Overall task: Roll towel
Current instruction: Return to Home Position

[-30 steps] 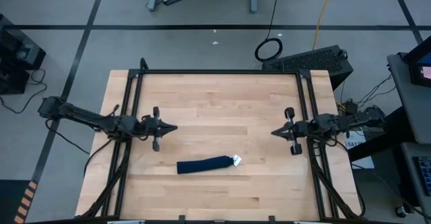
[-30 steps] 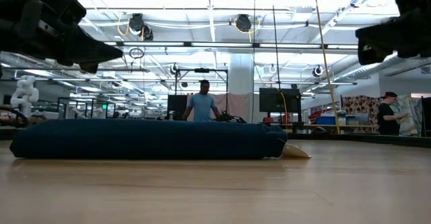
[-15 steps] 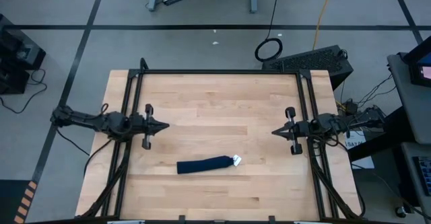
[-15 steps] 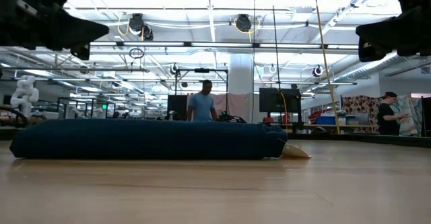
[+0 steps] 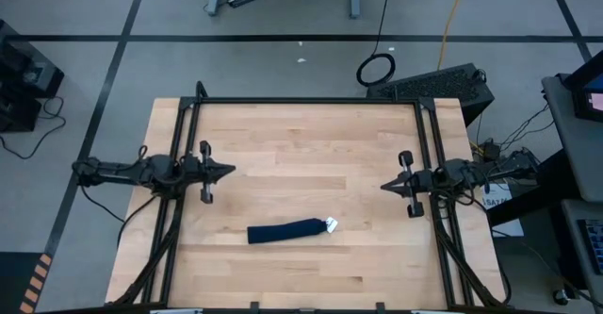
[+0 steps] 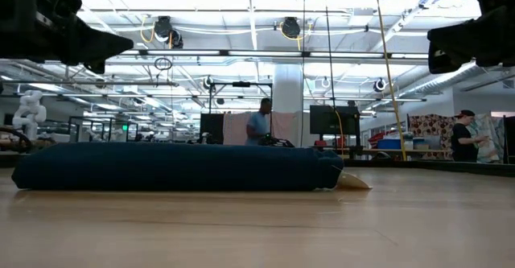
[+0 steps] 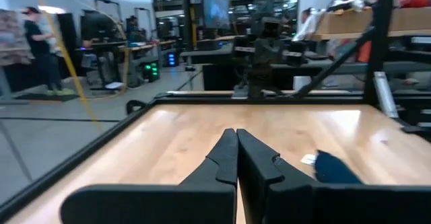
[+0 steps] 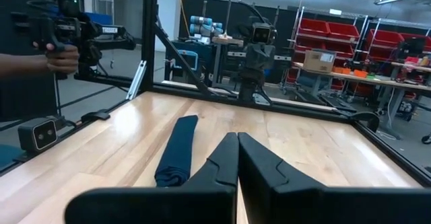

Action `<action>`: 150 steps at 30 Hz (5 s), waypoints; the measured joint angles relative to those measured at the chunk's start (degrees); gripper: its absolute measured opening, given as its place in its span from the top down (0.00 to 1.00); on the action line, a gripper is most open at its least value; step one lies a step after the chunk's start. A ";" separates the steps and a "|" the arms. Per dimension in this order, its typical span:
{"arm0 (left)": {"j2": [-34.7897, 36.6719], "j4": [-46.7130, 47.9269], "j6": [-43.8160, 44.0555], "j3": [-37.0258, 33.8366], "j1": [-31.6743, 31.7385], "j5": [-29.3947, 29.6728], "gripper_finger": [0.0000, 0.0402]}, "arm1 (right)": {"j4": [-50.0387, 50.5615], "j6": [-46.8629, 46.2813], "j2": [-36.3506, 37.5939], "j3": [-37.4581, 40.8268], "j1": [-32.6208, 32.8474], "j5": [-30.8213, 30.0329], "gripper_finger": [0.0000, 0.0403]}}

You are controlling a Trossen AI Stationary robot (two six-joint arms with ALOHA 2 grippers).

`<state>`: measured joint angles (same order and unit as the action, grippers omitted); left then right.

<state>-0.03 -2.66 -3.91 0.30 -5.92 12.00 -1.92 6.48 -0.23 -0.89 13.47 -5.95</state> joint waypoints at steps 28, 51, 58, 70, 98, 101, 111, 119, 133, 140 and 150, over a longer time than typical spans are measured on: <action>-2.28 2.30 5.04 0.02 6.41 -11.63 1.00 | 0.56 -1.59 -0.39 0.00 -9.49 2.51 1.00; -0.02 2.05 4.01 0.00 6.39 -12.52 1.00 | 0.49 -1.31 -0.39 0.00 -9.79 2.82 1.00; -0.07 2.23 3.97 0.02 6.40 -12.03 1.00 | 0.47 -1.31 -0.39 0.00 -9.79 2.84 1.00; -0.07 1.77 3.51 0.00 6.41 -11.65 1.00 | 0.47 -1.31 -0.39 0.00 -9.79 2.84 1.00; -0.07 1.60 3.51 0.00 6.40 -11.57 1.00 | 0.47 -1.30 -0.38 0.00 -9.79 2.82 1.00; -0.07 1.58 3.51 0.00 6.40 -11.57 1.00 | 0.47 -1.29 -0.39 0.00 -9.79 2.82 1.00; -0.07 1.57 3.51 0.00 6.41 -11.57 1.00 | 0.47 -1.31 -0.39 0.00 -9.79 2.82 1.00; -0.07 1.57 3.51 0.00 6.39 -11.57 1.00 | 0.49 -1.29 -0.39 0.00 -9.79 2.82 1.00; -0.07 1.57 3.51 0.00 6.41 -11.59 1.00 | 0.47 -1.29 -0.38 0.00 -9.79 2.82 1.00; -0.07 1.57 3.51 0.00 6.41 -11.59 1.00 | 0.49 -1.30 -0.38 0.00 -9.78 2.82 1.00; -0.07 1.57 3.51 0.00 6.40 -11.59 1.00 | 0.48 -1.29 -0.38 0.00 -9.79 2.80 1.00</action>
<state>-0.10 -1.08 -0.40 0.30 0.48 0.40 -1.44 5.19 -0.61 -0.89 3.68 -3.15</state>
